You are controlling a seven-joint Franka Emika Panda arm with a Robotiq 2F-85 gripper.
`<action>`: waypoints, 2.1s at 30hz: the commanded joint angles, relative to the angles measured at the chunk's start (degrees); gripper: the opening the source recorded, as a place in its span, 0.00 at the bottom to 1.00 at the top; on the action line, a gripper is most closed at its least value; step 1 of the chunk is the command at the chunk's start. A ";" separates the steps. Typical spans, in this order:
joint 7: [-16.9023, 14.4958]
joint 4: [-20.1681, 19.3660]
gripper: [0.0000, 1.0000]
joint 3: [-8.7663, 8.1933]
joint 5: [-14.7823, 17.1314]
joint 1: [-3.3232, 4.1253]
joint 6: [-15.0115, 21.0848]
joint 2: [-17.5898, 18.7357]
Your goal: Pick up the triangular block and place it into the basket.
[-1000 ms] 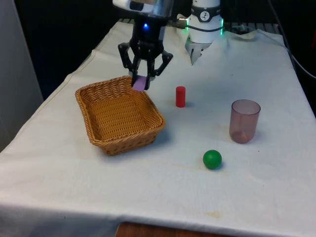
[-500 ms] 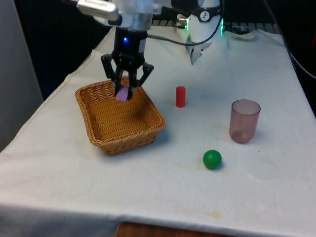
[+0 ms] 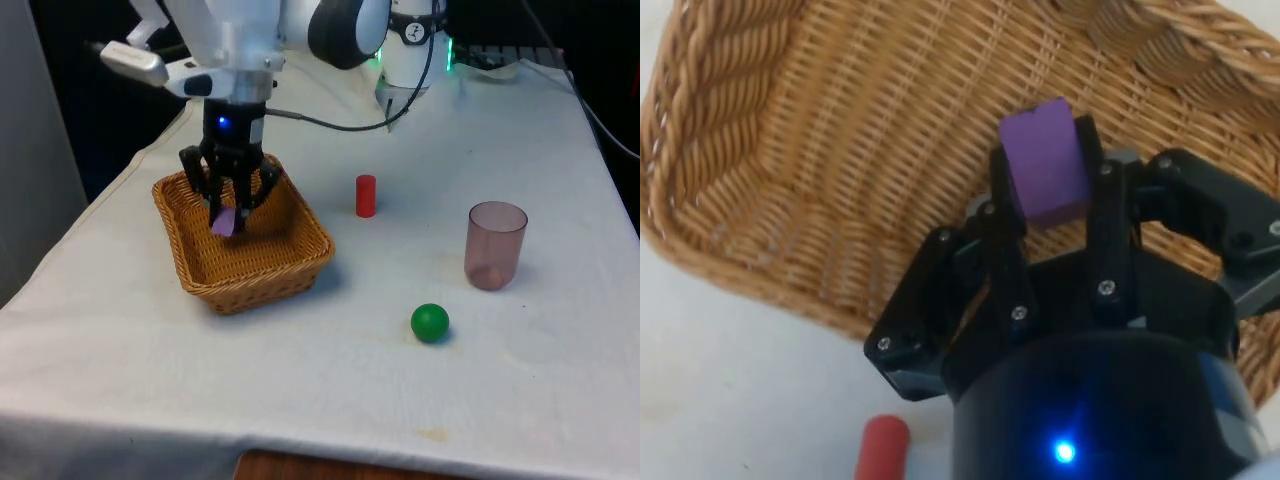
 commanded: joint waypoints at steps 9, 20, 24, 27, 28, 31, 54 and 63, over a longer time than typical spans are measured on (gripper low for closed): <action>-2.29 2.12 0.34 0.34 3.78 -0.29 -0.57 2.01; -2.01 2.64 0.70 0.23 3.72 -0.17 -0.46 2.52; -2.01 2.75 0.84 0.23 3.67 -0.17 -0.46 2.58; -2.01 2.86 1.00 0.23 3.67 -0.17 -0.46 2.69; -2.01 2.86 1.00 0.23 3.67 -0.17 -0.46 2.69; -2.18 2.98 1.00 0.52 3.95 -0.34 -0.17 2.92; -2.18 1.72 1.00 -1.20 5.50 1.43 -0.11 1.15; -1.72 0.46 1.00 -2.58 4.70 2.75 -0.63 -2.23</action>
